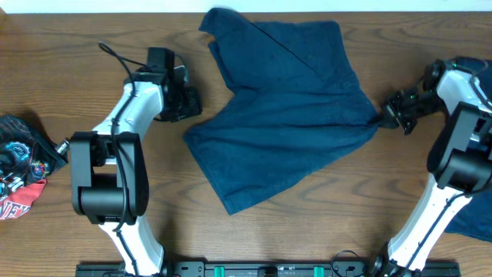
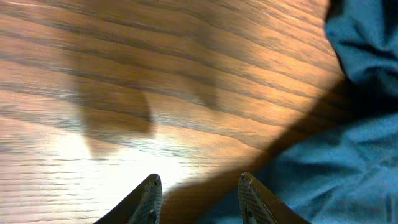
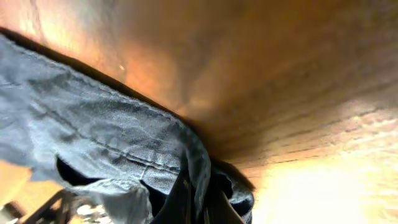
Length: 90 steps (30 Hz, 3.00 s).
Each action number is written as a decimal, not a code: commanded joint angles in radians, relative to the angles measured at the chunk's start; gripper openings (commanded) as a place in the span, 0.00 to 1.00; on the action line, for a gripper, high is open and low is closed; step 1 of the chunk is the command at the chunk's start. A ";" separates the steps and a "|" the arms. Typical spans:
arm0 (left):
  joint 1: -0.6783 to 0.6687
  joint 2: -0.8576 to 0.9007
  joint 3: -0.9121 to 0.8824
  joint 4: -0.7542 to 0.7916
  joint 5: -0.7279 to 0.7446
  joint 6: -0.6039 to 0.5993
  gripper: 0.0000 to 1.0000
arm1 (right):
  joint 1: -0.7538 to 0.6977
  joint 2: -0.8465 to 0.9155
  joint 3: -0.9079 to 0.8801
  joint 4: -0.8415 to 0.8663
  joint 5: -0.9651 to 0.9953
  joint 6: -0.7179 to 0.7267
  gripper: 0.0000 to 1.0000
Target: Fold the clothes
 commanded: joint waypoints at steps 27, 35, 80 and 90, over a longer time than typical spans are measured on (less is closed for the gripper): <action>-0.032 -0.021 0.006 -0.113 0.135 -0.010 0.56 | -0.380 0.095 -0.448 0.421 -0.069 -0.012 0.01; -0.037 -0.021 0.006 -0.108 0.135 -0.010 0.68 | -0.280 0.095 -0.420 0.448 -0.025 -0.086 0.77; -0.077 -0.196 -0.007 -0.275 0.214 -0.009 0.75 | 0.006 -0.135 0.407 0.010 0.364 -0.539 0.99; -0.285 -0.212 -0.161 -0.260 0.076 -0.071 0.73 | 0.016 -0.136 0.549 -0.116 0.173 -0.550 0.99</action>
